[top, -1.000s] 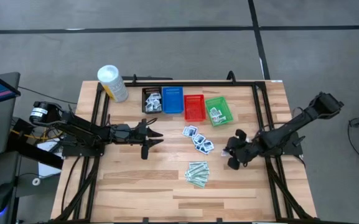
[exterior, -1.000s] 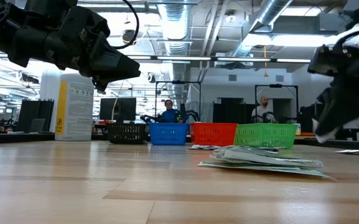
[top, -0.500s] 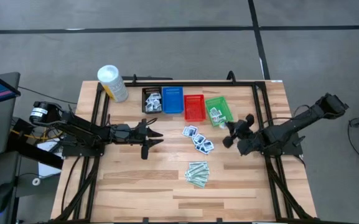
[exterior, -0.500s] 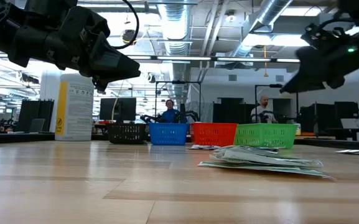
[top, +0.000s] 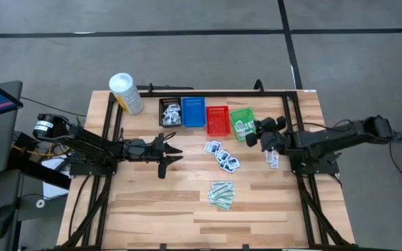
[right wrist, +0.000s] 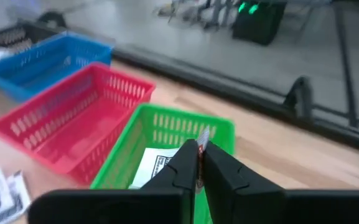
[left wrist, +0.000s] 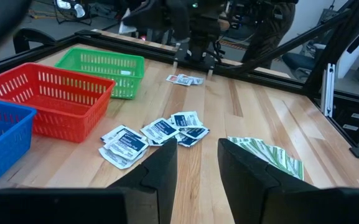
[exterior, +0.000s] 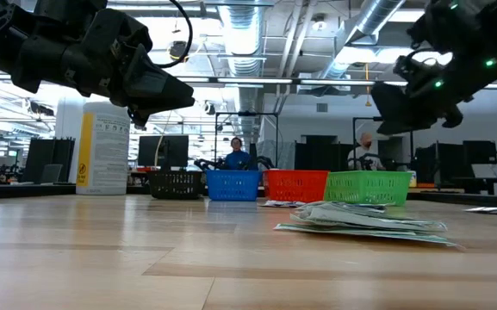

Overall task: Pick & Place First Aid Supplies
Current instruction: Put the antibiotic ointment into the green basket

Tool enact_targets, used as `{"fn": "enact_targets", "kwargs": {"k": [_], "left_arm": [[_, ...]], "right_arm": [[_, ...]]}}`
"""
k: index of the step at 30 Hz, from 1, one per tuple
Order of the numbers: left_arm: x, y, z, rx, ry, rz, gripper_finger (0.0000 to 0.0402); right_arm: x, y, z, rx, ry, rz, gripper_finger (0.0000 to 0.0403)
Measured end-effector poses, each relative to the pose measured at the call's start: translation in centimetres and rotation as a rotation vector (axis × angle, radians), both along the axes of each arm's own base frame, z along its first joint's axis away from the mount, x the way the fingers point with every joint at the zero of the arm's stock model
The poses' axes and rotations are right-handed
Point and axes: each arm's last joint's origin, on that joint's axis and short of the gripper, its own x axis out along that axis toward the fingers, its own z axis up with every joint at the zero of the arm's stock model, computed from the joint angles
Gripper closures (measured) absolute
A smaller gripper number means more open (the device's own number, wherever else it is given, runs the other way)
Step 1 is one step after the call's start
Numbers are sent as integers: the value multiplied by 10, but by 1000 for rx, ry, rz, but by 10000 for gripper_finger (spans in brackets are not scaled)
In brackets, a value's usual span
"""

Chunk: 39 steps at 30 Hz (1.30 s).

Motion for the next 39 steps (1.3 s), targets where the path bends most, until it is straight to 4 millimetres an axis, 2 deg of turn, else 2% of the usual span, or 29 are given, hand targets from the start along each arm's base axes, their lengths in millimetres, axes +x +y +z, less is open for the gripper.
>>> {"fn": "enact_targets", "kwargs": {"k": [5,10,15,20,26,33,39], "left_arm": [[0,0,1,0,-5,6,286],[0,0,1,0,-9,9,286],[0,1,1,2,-16,24,286],[0,1,2,2,-19,27,286],[0,1,2,2,-23,27,286],[0,1,2,2,-22,26,286],[0,1,2,6,-22,26,286]], "right_arm": [[5,-14,3,42,44,109,396],[5,-26,4,27,65,95,393],[8,-36,-3,79,125,179,390],[12,-43,-14,103,172,171,386],[19,-43,-26,73,286,211,348],[23,-37,-22,8,280,234,301],[20,-33,-14,-2,260,251,282]]}}
